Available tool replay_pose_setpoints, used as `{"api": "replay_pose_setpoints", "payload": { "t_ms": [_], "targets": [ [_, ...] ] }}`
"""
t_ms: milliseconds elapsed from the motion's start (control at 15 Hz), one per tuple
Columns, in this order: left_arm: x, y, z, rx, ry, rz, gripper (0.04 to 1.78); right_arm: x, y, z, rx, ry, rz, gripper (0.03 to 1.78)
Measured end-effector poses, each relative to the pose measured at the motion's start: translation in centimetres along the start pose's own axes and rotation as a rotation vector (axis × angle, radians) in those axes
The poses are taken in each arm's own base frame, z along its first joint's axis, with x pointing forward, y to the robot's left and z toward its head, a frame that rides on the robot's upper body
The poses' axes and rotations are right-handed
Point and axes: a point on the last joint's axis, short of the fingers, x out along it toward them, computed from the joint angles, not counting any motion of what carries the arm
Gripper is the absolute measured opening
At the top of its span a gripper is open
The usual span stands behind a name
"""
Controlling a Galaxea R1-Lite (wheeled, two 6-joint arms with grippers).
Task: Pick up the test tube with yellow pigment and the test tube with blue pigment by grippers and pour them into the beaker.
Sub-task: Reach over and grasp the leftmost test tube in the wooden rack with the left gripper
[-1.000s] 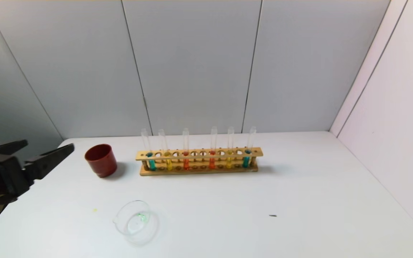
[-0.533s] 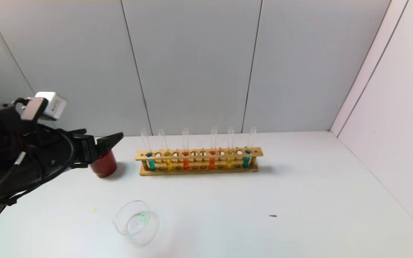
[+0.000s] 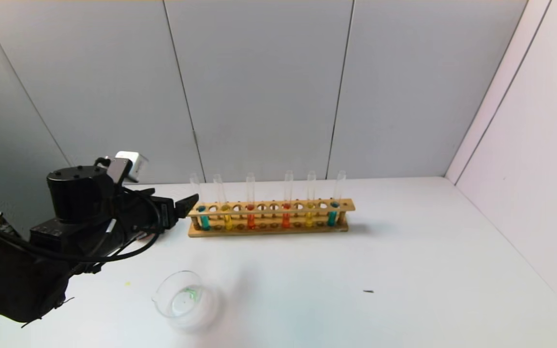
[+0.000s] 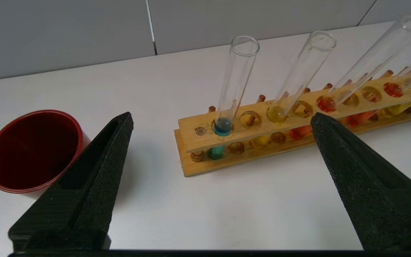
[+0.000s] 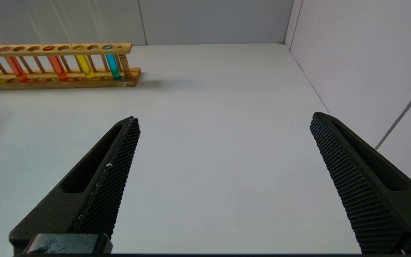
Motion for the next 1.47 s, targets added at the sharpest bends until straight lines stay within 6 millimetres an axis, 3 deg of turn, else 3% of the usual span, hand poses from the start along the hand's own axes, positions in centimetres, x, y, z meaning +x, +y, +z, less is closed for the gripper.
{"api": "replay_pose_setpoints", "payload": {
  "t_ms": [400,1200,1467],
  "targets": [
    [2.1,0.1,-1.4,0.004,0.017,-0.001,1.75,0.0,0.0,0.0,0.0,0.0,0.0,1.74],
    [5.1,0.2,-0.8,0.007,-0.019,-0.003,1.74,0.0,0.0,0.0,0.0,0.0,0.001,1.74],
    [5.4,0.1,-1.1,0.015,-0.014,0.009,1.44,0.0,0.0,0.0,0.0,0.0,0.001,1.74]
  ]
}}
